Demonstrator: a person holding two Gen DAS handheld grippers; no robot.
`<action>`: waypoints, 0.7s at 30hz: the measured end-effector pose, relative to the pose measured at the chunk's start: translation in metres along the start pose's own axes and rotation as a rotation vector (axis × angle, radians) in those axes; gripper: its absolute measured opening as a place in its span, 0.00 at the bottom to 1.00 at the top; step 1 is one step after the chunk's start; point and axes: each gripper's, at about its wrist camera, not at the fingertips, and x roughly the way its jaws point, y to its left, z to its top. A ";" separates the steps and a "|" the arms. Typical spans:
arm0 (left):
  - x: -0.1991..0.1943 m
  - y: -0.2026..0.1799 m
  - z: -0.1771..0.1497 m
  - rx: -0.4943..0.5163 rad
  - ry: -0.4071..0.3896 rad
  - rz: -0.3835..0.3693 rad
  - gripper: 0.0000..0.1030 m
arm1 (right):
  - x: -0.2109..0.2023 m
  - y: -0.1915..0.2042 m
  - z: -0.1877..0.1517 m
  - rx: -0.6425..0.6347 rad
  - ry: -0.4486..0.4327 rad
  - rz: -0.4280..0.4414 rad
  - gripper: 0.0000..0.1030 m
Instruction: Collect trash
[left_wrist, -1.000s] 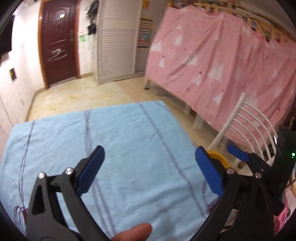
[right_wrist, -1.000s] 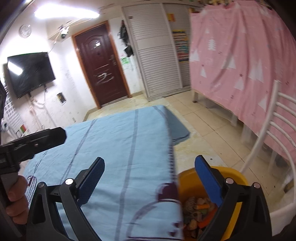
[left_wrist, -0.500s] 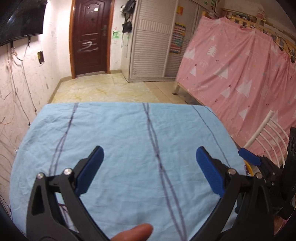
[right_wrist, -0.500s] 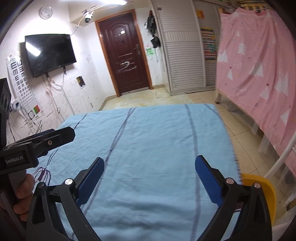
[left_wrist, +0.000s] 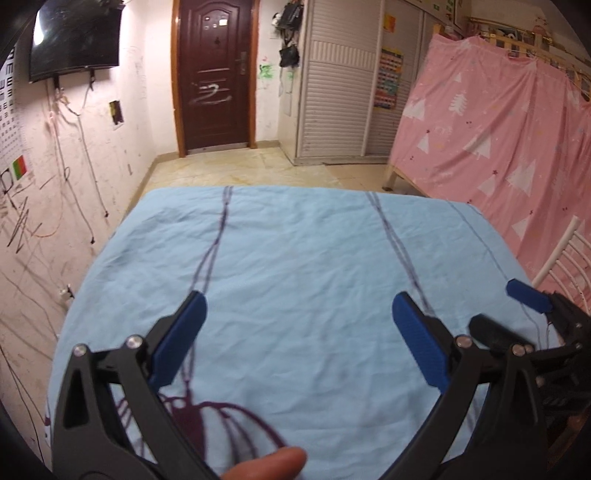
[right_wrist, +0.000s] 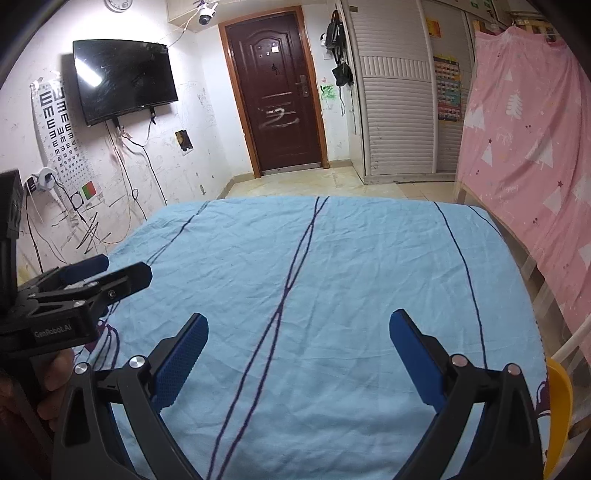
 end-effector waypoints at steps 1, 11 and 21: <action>0.000 0.004 -0.001 -0.003 -0.001 0.004 0.94 | -0.001 0.000 0.000 0.002 -0.001 0.007 0.89; 0.008 0.020 -0.011 -0.015 0.012 0.005 0.94 | -0.001 -0.004 -0.003 0.017 -0.005 0.009 0.90; 0.011 0.020 -0.010 -0.019 0.022 -0.004 0.94 | -0.002 -0.004 -0.004 0.027 -0.005 0.010 0.90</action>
